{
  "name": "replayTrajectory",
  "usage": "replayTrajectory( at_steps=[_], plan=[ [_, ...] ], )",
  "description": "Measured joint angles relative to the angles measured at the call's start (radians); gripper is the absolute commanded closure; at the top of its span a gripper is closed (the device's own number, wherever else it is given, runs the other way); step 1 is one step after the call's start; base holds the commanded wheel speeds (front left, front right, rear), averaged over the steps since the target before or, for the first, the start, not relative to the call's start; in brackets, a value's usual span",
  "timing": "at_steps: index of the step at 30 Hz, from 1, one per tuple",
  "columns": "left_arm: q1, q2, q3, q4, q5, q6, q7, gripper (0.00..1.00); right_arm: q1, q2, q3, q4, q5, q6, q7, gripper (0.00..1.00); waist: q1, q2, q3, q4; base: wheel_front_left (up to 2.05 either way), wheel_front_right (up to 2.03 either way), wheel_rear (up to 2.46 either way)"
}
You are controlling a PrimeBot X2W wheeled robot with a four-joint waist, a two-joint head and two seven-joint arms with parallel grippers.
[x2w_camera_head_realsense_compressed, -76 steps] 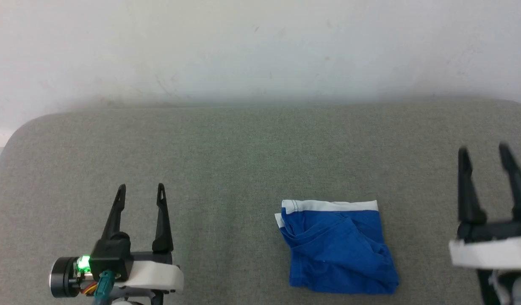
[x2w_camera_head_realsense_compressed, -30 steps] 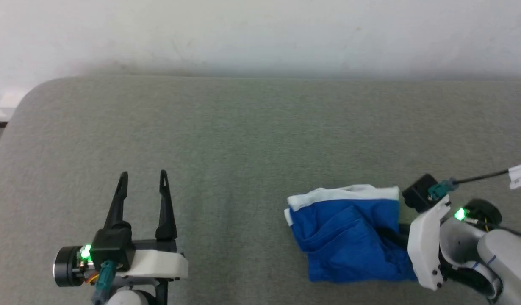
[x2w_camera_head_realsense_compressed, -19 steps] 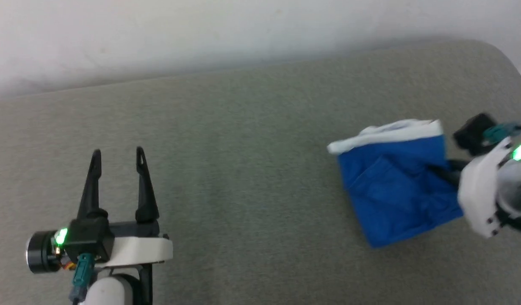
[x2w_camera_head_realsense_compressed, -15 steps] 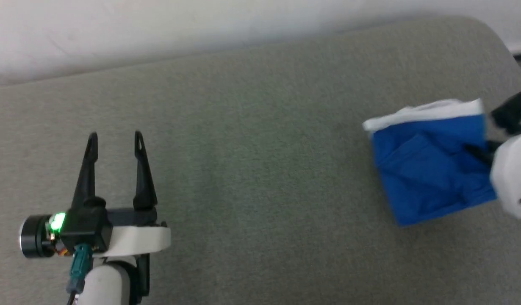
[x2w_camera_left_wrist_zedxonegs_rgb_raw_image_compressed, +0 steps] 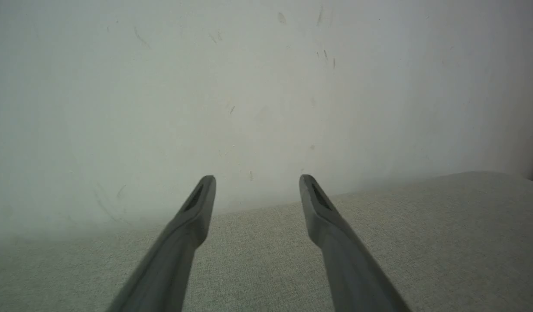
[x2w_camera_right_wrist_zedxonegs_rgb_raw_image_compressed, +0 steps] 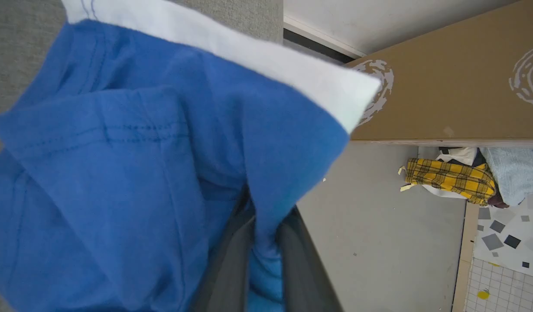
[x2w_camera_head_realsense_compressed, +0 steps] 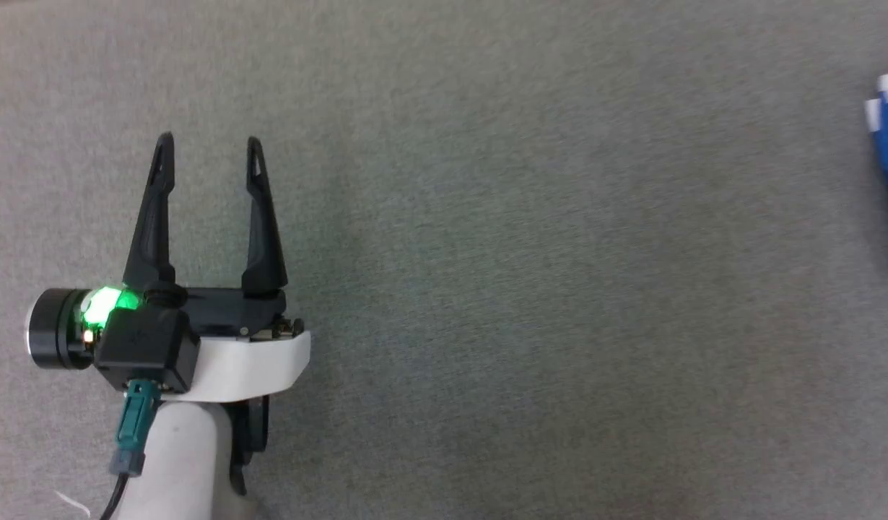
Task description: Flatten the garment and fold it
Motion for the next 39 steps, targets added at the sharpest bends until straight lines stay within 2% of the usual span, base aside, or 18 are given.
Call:
replayTrajectory(
  at_steps=[6, 7, 8, 11, 14, 18, 24, 28, 32, 39],
  plan=[
    [-0.014, -0.004, -0.011, -0.003, -0.002, 0.014, 0.0, 0.0, -0.02, 0.032, -0.028, 0.076, -0.039, 0.0, 0.002, 1.0, 0.0, 0.0, 0.053, 0.039, 0.0, 0.0, 0.0],
    [-0.014, -0.005, -0.012, 0.0, -0.004, 0.015, 0.0, 0.0, -0.02, 0.037, -0.033, 0.083, -0.048, 0.0, -0.004, 0.56, 0.0, 0.0, 0.054, 0.046, 0.0, 0.0, 0.0],
    [-0.014, -0.007, -0.011, 0.003, -0.005, 0.019, 0.0, 0.0, -0.022, 0.041, -0.039, 0.089, -0.06, 0.0, -0.007, 0.0, 0.0, 0.0, 0.051, 0.05, 0.0, 0.0, 0.0],
    [-0.008, -0.011, -0.009, 0.016, -0.012, 0.024, 0.0, 0.0, -0.029, 0.035, -0.053, 0.092, -0.119, 0.0, -0.048, 0.0, -0.0003, 0.0, 0.029, 0.061, 0.0, 0.0, 0.0],
    [0.016, -0.014, -0.005, 0.035, -0.02, 0.032, 0.0, 0.0, -0.053, 0.032, -0.105, 0.067, -0.179, 0.0, -0.134, 0.0, -0.0003, 0.0, -0.006, 0.07, 0.0, 0.0, 0.0],
    [0.06, -0.019, 0.011, 0.058, -0.038, 0.04, 0.0, 0.0, -0.079, 0.086, -0.194, 0.012, -0.237, 0.0, -0.271, 0.0, -0.0004, 0.0, -0.071, 0.074, 0.0, 0.0, 0.0],
    [0.122, -0.029, 0.035, 0.093, -0.055, 0.043, 0.0, 0.0, -0.057, 0.252, -0.331, -0.081, -0.321, 0.0, -0.489, 0.0, -0.0005, 0.0, -0.181, 0.081, 0.0, 0.0, 0.0],
    [0.156, -0.033, 0.055, 0.106, -0.057, 0.039, 0.0, 0.0, 0.022, 0.357, -0.406, -0.146, -0.371, 0.0, -0.627, 0.0, -0.0006, 0.0, -0.25, 0.094, 0.0, 0.0, 0.0],
    [0.18, -0.037, 0.062, 0.12, -0.056, 0.023, 0.0, 0.0, 0.109, 0.484, -0.46, -0.239, -0.428, 0.0, -0.681, 0.0, -0.0005, 0.0, -0.308, 0.115, 0.0, 0.0, 0.0],
    [0.212, -0.041, 0.075, 0.168, -0.053, 0.011, 0.0, 0.0, 0.308, 0.682, -0.489, -0.404, -0.461, 0.0, -0.691, 0.0, -0.0005, 0.0, -0.395, 0.156, 0.0, 0.0, 0.0]
  ],
)
